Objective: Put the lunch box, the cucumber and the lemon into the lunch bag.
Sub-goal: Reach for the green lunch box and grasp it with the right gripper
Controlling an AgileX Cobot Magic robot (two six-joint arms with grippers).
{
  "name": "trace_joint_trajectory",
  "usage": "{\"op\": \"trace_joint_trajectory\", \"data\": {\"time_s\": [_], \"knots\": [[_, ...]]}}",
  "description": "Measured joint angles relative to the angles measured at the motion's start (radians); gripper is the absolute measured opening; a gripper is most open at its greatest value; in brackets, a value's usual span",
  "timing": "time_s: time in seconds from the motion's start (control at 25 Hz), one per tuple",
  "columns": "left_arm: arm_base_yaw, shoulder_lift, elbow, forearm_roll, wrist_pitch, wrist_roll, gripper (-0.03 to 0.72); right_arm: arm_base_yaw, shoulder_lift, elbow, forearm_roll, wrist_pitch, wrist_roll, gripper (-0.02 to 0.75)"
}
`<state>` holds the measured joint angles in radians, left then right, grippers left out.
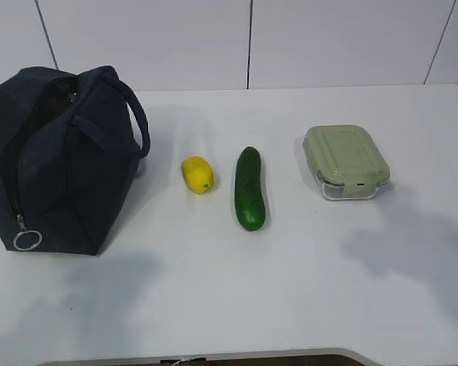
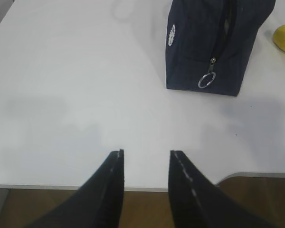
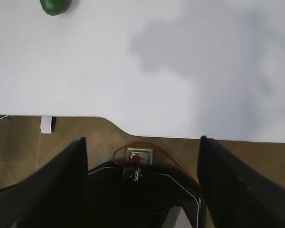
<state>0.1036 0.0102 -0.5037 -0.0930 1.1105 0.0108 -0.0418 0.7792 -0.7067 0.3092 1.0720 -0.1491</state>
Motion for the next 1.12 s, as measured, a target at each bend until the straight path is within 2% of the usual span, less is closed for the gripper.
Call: {"op": "trace_joint_trajectory", "data": {"time_s": [0.28, 0.52, 0.8, 1.0, 1.12], "knots": [[0.0, 0.0, 0.0, 0.0, 0.0, 0.0, 0.225, 0.0, 0.291, -0.195, 0.002, -0.027, -0.071, 0.57], [0.0, 0.0, 0.0, 0.0, 0.0, 0.0, 0.225, 0.0, 0.528, -0.375, 0.091, -0.046, -0.157, 0.57], [0.0, 0.0, 0.0, 0.0, 0.0, 0.0, 0.225, -0.011, 0.797, -0.598, 0.298, 0.053, -0.319, 0.567], [0.0, 0.0, 0.0, 0.0, 0.0, 0.0, 0.225, -0.1, 0.942, -0.722, 0.546, 0.135, -0.459, 0.566], [0.0, 0.0, 0.0, 0.0, 0.0, 0.0, 0.225, -0.161, 0.995, -0.757, 0.601, 0.137, -0.486, 0.566]]}}
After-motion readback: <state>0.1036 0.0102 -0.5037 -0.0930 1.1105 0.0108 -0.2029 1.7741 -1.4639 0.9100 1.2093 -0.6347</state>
